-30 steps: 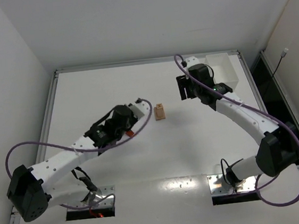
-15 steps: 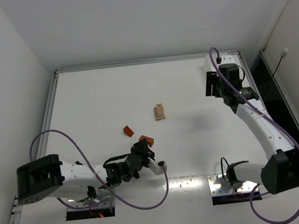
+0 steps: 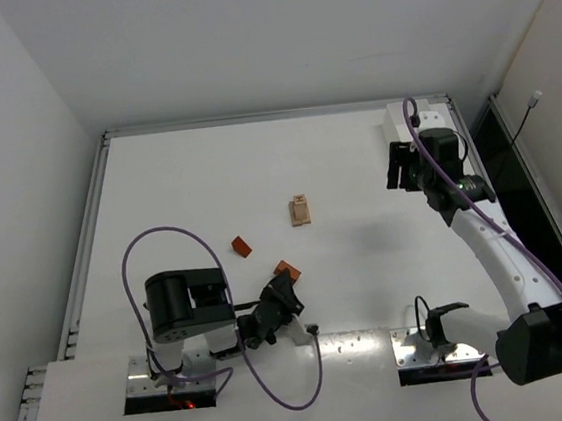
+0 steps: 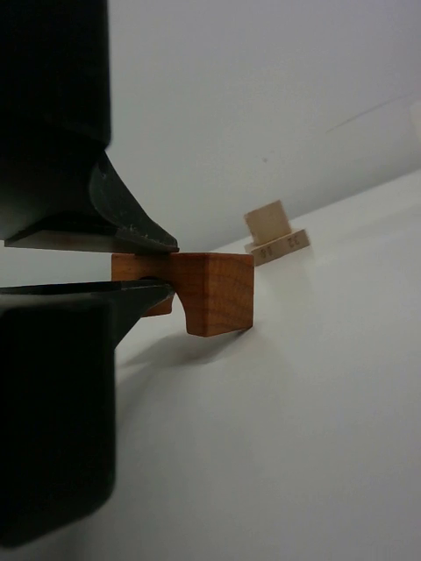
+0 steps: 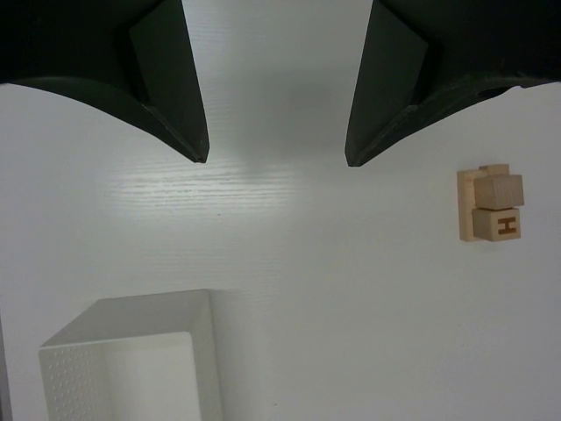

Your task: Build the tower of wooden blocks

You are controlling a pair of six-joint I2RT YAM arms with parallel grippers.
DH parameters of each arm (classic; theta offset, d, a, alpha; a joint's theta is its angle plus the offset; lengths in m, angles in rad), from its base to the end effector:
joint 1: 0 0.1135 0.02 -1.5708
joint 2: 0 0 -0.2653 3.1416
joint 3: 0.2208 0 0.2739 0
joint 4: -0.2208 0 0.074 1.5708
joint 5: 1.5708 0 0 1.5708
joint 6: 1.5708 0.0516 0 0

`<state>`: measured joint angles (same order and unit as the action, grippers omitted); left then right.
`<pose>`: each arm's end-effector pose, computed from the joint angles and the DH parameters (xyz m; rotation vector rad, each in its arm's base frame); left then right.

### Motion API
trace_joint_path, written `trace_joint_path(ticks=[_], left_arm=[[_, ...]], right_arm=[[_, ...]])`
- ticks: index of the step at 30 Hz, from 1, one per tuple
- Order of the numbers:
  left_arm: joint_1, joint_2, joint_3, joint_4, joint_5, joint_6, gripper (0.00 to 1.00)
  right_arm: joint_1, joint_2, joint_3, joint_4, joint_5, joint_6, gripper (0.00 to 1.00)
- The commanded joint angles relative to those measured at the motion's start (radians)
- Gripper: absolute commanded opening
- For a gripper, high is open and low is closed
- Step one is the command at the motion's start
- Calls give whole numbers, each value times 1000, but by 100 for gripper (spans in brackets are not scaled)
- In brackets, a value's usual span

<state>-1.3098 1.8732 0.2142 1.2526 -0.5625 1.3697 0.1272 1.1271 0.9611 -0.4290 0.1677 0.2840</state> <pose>0.0894 -0.2280 0.0488 1.7881 0.7964 0.5932 0.2818 0.0274 0.2981 0.2646 2.1406 0.0562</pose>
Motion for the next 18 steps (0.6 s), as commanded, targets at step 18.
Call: trace_joint_path(ticks=[18], left_arm=[[29,27,287,242,0,-119,5]], right_arm=[[-3,17,1,41,-79,30,61]])
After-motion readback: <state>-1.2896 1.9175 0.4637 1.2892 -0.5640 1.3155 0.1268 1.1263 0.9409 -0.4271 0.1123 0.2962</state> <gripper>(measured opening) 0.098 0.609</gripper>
